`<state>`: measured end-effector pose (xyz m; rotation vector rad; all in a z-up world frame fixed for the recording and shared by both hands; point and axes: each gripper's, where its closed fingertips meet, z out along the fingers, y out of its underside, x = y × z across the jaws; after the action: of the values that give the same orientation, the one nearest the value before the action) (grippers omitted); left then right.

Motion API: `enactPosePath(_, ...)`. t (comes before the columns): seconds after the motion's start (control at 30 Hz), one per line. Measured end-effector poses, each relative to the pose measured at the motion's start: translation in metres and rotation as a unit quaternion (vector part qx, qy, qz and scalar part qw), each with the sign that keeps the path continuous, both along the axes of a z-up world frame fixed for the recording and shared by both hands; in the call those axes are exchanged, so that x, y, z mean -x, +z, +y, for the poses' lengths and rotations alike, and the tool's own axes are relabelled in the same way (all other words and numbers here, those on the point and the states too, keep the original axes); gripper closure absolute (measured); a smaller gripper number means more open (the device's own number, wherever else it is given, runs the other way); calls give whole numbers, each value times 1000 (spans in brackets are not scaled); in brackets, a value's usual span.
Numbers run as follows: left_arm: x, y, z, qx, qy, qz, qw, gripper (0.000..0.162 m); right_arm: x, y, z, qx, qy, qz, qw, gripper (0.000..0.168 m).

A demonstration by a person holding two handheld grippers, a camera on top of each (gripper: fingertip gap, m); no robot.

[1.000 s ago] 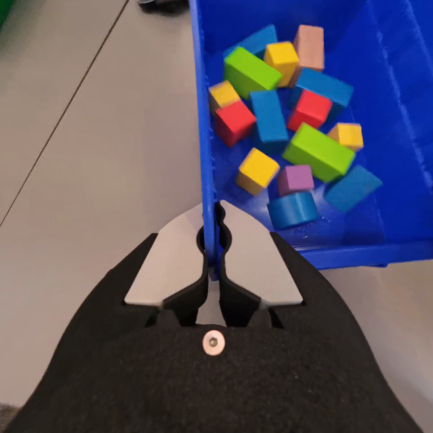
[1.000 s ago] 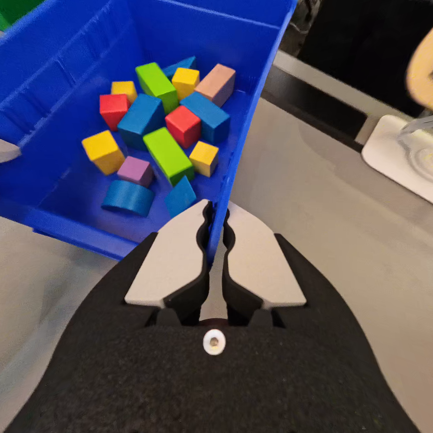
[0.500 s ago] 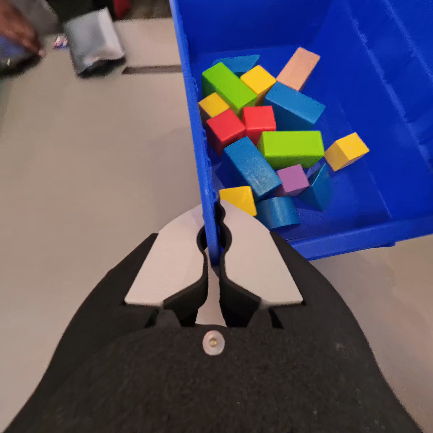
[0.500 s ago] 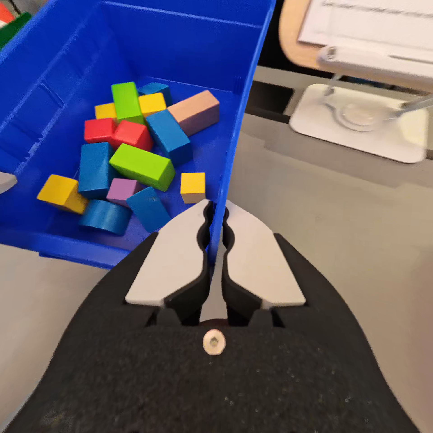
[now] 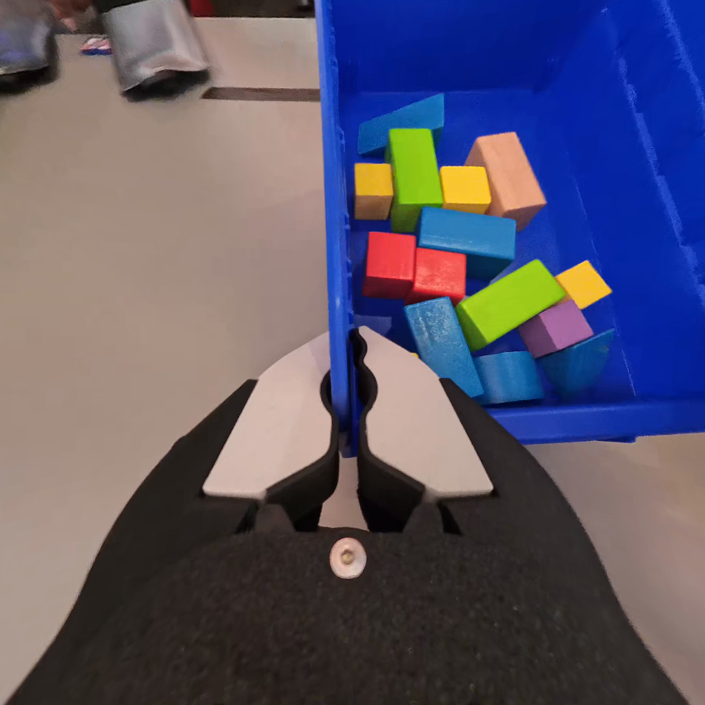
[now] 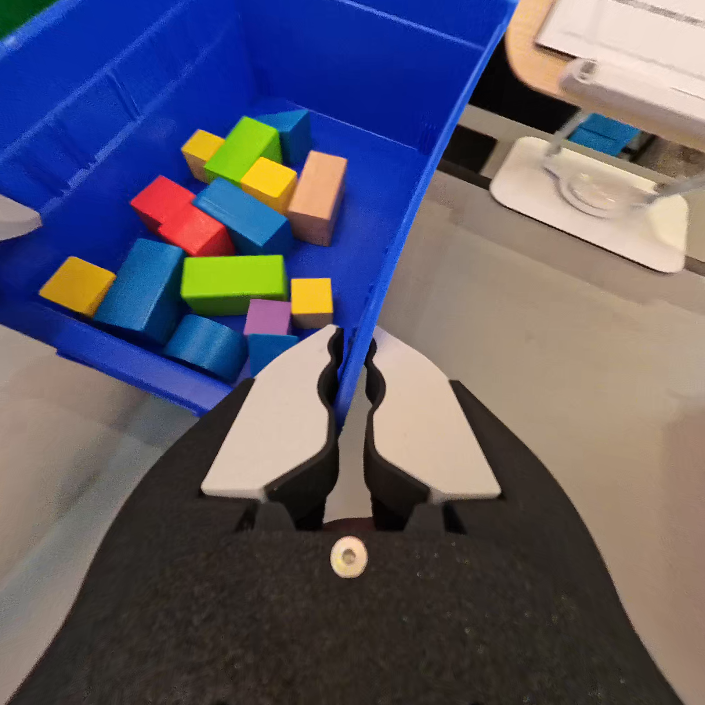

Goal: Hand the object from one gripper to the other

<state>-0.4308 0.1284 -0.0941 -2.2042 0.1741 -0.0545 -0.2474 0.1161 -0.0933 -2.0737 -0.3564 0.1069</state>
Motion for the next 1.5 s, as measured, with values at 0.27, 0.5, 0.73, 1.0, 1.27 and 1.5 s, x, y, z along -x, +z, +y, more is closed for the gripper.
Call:
enactPosePath(0.27,23,-6,-5,16,6,-29,999,159,27,0,-14,13,23,-3,1000,154)
enactPosePath(0.5,-20,-3,46,4,-17,-27,999,159,-20,9,40,13,-21,-25,999,160)
enactPosePath(0.73,-26,-25,-21,37,-42,-33,998,159,-22,-10,-36,37,-16,-24,999,158)
enactPosePath(1.0,23,-25,-7,23,17,-18,999,159,23,-6,11,13,-4,-25,1000,163)
enactPosePath(1.27,-9,-15,-20,14,-25,-18,999,159,-9,-2,-18,16,-32,-16,999,162)
enactPosePath(1.5,70,-28,-39,32,32,9,999,159,69,-27,-17,41,38,-12,998,161)
